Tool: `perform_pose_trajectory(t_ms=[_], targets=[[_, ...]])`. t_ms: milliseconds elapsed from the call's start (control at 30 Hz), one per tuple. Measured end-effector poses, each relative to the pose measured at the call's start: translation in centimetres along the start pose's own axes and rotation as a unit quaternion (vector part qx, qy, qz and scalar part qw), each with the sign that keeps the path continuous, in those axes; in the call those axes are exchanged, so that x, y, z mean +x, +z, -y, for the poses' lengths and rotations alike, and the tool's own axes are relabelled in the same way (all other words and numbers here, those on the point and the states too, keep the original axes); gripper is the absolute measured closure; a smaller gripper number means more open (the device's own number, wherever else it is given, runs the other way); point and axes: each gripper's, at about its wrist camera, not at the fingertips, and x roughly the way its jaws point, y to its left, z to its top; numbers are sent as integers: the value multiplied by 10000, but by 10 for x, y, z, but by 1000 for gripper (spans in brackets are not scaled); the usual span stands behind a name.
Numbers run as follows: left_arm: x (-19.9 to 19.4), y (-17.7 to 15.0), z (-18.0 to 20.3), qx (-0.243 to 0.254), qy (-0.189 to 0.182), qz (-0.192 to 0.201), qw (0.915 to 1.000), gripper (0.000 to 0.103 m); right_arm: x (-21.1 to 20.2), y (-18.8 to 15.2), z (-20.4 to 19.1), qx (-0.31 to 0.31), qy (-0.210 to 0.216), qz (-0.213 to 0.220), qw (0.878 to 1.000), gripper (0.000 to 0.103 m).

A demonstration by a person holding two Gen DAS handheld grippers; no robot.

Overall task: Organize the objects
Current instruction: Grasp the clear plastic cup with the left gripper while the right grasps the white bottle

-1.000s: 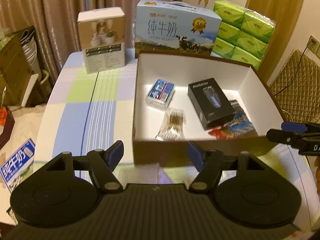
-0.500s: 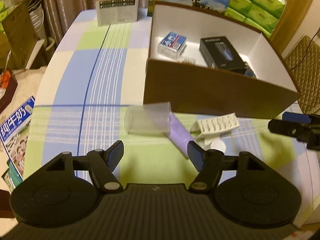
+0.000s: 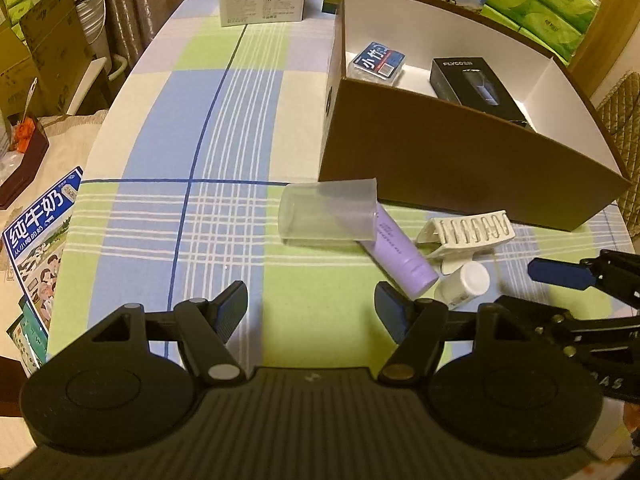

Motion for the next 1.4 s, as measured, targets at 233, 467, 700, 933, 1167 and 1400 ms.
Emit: perform_pose_trajectory(t_ms=[233,467,700,933,1167,1400], targets=[[5,0,-3,-17,14,-47,10000,37,19,4,-7,-183,3,-45,9998,59],[7,0,-5,-13,-11,-55,10000,37,30,3,-13,-263,-10,-45,9996,69],[11,5,-3,6,-118,10,9999,27,28,1,-6,-80,-25,46,10000,79],[23,19,-6,42,-375,36,9993,24,11,-3,10,271,-175,125,9994,79],[43,37,-7,119,-638,-4,9979,19,-9,-9,36,806,-458,216,9955,79],[66,48,-13,7,-683,-113,9976,19,-19,-13,51,1088,-689,233,9914,79]])
